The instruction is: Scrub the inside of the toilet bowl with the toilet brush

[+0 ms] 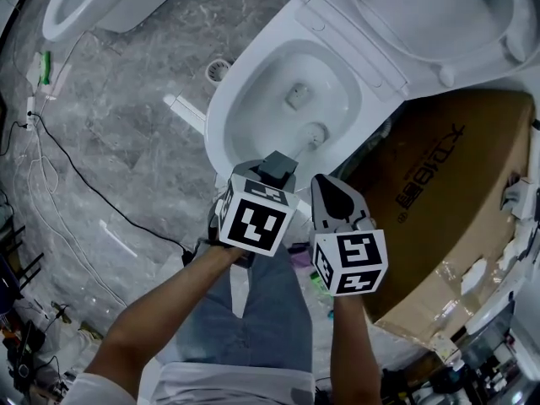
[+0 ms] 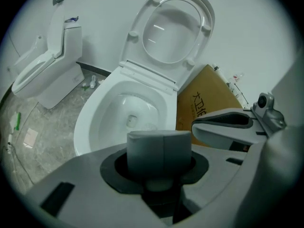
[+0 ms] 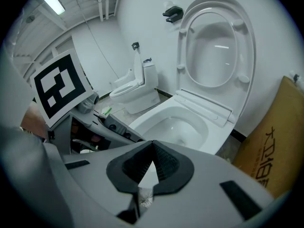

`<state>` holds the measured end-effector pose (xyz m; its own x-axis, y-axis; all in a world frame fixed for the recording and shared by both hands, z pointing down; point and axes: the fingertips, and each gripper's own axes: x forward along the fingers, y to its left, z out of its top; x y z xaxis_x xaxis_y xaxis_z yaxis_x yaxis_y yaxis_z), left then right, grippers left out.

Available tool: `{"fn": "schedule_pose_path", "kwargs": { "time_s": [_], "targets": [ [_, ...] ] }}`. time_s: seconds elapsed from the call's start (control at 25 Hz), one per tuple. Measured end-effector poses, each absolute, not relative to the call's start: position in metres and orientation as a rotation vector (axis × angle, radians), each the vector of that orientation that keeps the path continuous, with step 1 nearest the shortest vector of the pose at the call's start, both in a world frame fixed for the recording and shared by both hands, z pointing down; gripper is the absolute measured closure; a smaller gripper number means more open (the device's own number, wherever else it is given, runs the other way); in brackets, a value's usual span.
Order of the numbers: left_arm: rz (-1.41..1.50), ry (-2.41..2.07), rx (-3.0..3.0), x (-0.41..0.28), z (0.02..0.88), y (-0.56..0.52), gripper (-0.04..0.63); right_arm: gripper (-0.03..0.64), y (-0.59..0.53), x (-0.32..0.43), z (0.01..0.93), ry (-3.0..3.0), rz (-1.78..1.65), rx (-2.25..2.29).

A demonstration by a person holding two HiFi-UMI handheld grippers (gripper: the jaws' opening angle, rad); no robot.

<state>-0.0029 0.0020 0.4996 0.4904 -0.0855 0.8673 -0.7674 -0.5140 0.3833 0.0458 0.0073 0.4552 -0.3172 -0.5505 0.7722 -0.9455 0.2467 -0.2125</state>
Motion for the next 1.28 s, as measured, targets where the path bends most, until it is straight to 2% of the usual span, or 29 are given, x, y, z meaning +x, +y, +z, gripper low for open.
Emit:
{"fn": "schedule_pose_path", "kwargs": {
  "time_s": [0.48,1.28],
  "targets": [
    [0.966,-0.734,1.951,0.021,0.505,-0.022,0.439,0.614,0.004,0.049,0.46,-1.959,0.926,1.373],
    [0.928,-0.777,1.946,0.004,0.526,-0.043,0.439,0.615,-0.008,0.043,0.469,-1.954,0.943,1.404]
  ]
}}
